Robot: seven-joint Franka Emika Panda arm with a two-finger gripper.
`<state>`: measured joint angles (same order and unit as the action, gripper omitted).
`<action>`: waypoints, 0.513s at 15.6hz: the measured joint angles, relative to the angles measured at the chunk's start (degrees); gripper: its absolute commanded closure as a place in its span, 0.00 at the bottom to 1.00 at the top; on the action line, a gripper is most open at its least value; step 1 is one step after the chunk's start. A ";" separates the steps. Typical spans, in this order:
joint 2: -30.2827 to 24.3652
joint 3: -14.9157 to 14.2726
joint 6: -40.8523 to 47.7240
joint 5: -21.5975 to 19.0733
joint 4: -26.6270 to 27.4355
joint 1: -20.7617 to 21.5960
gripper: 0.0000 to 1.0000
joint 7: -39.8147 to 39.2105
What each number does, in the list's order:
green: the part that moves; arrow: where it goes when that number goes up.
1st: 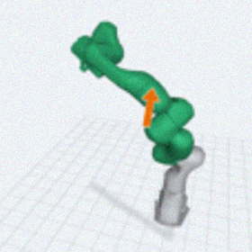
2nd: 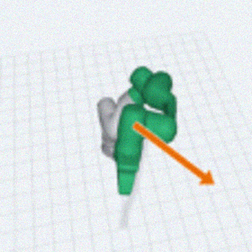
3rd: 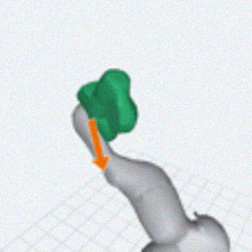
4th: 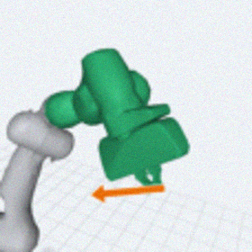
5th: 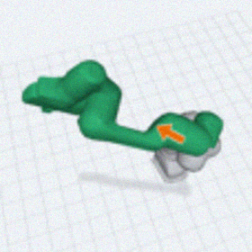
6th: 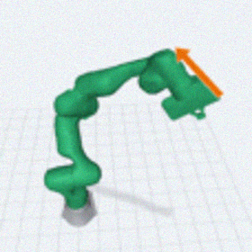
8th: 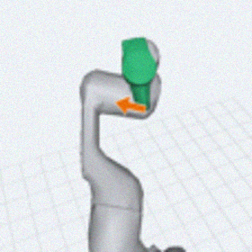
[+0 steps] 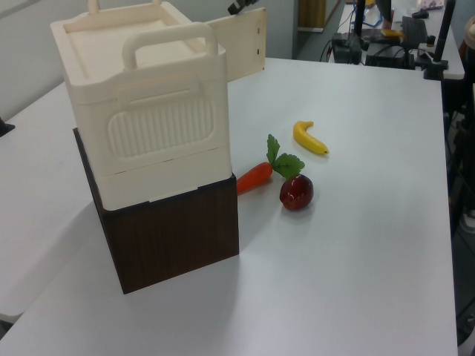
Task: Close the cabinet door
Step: 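Lower the gripper onto the outer edge of the open cream door, then push the door edge with the gripper, swinging it shut against the cabinet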
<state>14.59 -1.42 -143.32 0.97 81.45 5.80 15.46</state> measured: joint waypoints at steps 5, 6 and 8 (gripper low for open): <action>-0.49 0.06 3.96 -0.14 -0.08 1.87 1.00 3.00; -0.66 0.09 4.65 -0.65 -0.10 2.44 1.00 3.52; -1.06 0.12 5.91 -2.19 -0.13 3.76 1.00 4.56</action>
<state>13.53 -1.30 -137.41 -1.21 81.32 9.56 20.02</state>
